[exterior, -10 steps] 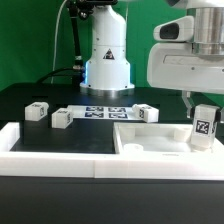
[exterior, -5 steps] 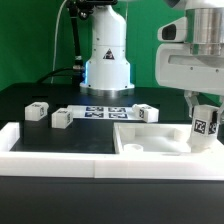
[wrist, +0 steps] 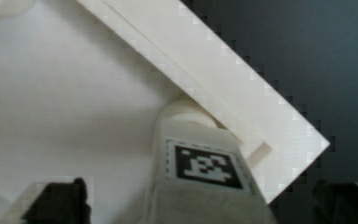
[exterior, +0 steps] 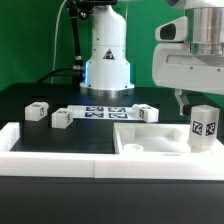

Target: Assemble one leg

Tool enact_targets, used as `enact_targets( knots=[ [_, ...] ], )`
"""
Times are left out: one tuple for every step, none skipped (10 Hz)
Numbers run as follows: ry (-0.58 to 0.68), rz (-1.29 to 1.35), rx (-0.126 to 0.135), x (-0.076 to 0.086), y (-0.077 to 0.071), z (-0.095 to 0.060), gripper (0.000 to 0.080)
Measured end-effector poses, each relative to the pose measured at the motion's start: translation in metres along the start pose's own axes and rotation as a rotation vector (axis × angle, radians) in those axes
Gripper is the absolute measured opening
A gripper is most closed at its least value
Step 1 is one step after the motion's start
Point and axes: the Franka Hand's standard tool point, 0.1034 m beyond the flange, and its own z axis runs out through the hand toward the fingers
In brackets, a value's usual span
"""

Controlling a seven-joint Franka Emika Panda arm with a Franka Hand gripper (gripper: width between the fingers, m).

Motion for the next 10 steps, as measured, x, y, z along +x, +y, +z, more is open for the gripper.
enact_targets(
  knots=[
    [0.002,-0.116,-0.002,0.0001,-0.0007,-0.0002,0.0639],
    [0.001,-0.195,-0.003,-0.0008,-0.0016,-0.0006,0.0648],
    [0.004,-0.32,-0.006,-0.0008,-0.0018,-0.0008,0.0648],
    [0.0,-0.424,-0.012,-0.0008,-0.0018,-0.0006,0.0649],
    [-0.012,-0.511,-0.022,-0.0011,-0.0025,0.0003,0.0649],
    [-0.021,-0.626,-0.03,0.0001,-0.0041,0.0013,0.0649],
    [-0.025,-0.731,-0.039,0.0016,-0.0057,0.002,0.0649],
    [-0.033,-0.776,-0.042,0.0016,-0.006,0.0027,0.0649],
    [-0.032,-0.875,-0.05,0.0013,-0.006,0.0034,0.0649],
    [-0.029,-0.957,-0.06,0.0,-0.0067,0.0038,0.0649]
  ],
)
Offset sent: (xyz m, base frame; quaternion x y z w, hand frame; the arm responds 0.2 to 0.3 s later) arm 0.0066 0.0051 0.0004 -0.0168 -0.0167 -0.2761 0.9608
